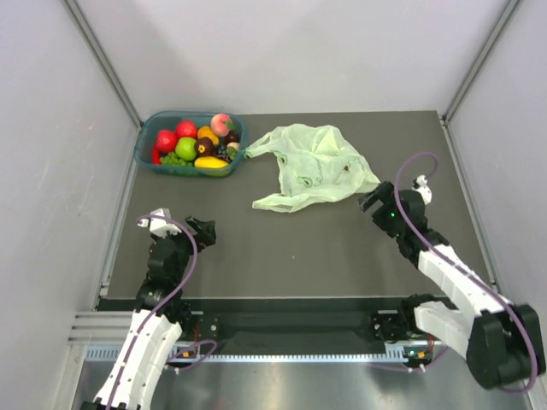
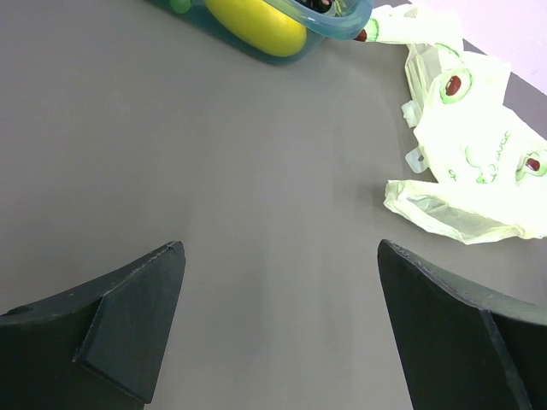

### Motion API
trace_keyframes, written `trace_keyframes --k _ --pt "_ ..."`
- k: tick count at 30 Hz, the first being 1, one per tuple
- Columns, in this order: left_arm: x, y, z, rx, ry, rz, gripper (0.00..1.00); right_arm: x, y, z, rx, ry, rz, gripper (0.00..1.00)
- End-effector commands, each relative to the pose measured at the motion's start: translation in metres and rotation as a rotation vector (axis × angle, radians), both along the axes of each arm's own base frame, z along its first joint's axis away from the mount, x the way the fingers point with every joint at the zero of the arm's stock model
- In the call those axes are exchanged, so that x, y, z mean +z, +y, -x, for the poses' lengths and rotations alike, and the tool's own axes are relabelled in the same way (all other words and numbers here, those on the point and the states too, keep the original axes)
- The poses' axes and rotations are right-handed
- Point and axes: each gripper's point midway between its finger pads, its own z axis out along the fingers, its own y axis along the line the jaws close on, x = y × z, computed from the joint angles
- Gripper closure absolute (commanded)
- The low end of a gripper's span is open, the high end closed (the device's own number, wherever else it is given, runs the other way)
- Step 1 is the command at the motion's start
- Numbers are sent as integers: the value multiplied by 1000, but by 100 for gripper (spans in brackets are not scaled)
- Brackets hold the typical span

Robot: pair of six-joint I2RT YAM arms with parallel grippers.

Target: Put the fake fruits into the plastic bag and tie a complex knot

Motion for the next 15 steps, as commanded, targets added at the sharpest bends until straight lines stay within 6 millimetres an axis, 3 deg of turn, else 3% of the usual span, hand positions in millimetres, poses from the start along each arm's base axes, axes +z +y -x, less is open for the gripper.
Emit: trace_keyframes --k 1,4,7,10,13,14,15 --pt "8 -2 -4 -14 -42 -2 1 39 23 -36 5 -116 -78 0" --pt "6 -3 -4 -15 -38 -2 1 21 33 -56 6 -70 -87 0" --pt "6 -3 -4 -17 -36 -2 1 26 36 -76 2 -81 -74 0" --pt "5 -3 -4 -19 -30 -4 1 25 38 -98 1 -77 -39 8" --pt "3 -4 -4 -22 -22 -5 1 18 35 -117 -6 -53 -20 21" --pt "2 -4 -4 -22 -16 -6 1 13 34 -124 -2 -41 -12 37" --pt "2 -4 -5 -22 -16 -7 2 11 26 -129 -21 -33 -9 43"
